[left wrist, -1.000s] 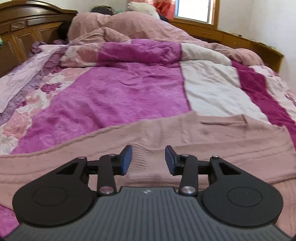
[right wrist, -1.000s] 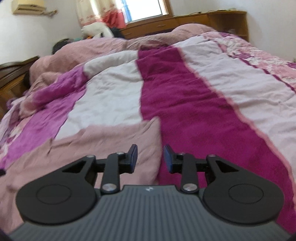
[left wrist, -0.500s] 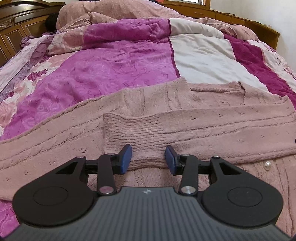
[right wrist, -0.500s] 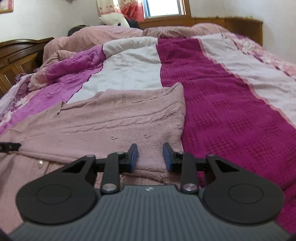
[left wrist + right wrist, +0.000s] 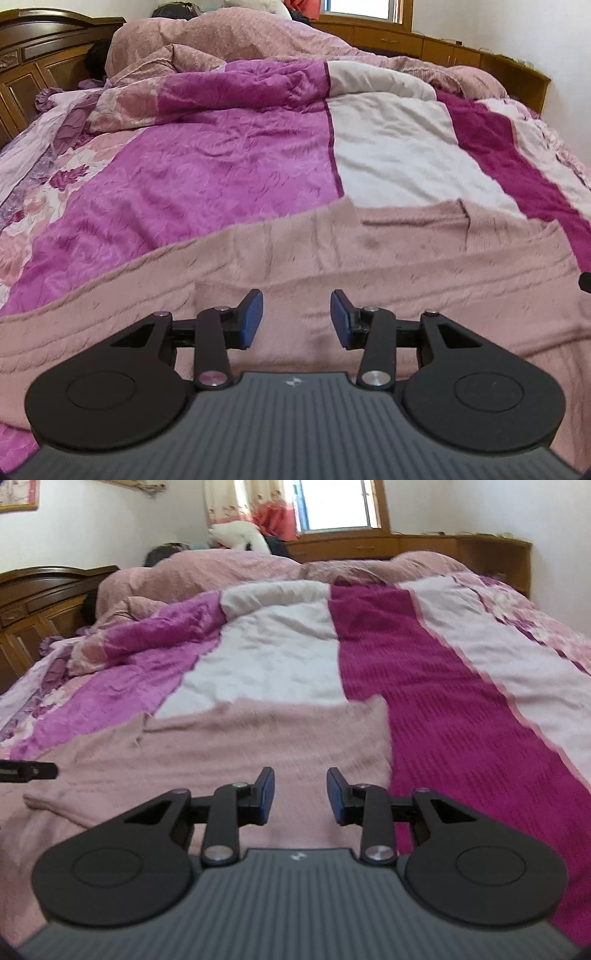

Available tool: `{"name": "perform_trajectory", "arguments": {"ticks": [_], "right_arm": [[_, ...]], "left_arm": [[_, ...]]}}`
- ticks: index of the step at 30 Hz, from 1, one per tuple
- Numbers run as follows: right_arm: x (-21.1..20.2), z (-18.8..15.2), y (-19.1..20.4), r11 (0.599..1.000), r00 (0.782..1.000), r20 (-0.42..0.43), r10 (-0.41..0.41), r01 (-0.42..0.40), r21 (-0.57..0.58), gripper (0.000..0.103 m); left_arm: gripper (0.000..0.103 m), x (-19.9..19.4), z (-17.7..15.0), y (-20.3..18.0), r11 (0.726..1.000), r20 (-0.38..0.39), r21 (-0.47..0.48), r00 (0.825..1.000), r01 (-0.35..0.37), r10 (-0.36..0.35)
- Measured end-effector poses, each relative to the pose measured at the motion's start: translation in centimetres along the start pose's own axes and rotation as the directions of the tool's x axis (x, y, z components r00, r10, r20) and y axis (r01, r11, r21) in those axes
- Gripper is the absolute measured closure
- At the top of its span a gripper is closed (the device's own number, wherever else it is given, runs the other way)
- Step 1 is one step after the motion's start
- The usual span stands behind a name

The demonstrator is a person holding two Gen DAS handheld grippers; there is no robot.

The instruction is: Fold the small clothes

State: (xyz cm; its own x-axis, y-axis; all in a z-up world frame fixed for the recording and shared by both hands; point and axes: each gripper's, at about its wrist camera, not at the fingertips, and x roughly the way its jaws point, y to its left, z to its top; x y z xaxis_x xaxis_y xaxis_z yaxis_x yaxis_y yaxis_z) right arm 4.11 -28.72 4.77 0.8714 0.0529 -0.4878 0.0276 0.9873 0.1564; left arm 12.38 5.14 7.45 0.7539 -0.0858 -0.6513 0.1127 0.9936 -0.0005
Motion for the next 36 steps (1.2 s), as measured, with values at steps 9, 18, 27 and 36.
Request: {"name": "perform_trajectory", "arguments": {"ticks": [9, 18, 27, 36], "right_arm": [[5.9, 4.1, 1.6, 0.999, 0.998, -0.039, 0.045, -0.046, -0.016, 0.069], [14.7, 8.2, 3.8, 0.987, 0.979, -0.153, 0.137, -0.148, -0.065, 0.069], [19.3, 8.2, 4.8, 0.955, 0.921, -0.331, 0.205, -0.263, -0.139, 0.072], [17.7, 7.1, 5.6, 0.928, 0.969, -0.194, 0.152, -0.207, -0.31, 0.091]], "left_arm": [[0.054, 3.9, 2.4, -0.7, 0.998, -0.018, -0.049, 0.999, 0.028, -0.029], [0.054, 7.9, 3.5, -1.3, 0.999, -0.037, -0.04, 0.999, 0.027, -0.029], [0.054, 9.3, 2.8, -1.0, 0.998, -0.055, -0.055, 0.998, 0.026, -0.029], [0.054, 10.2, 2.6, -1.7, 0.999, -0.043, -0.033, 0.999, -0.002, 0.001]]}}
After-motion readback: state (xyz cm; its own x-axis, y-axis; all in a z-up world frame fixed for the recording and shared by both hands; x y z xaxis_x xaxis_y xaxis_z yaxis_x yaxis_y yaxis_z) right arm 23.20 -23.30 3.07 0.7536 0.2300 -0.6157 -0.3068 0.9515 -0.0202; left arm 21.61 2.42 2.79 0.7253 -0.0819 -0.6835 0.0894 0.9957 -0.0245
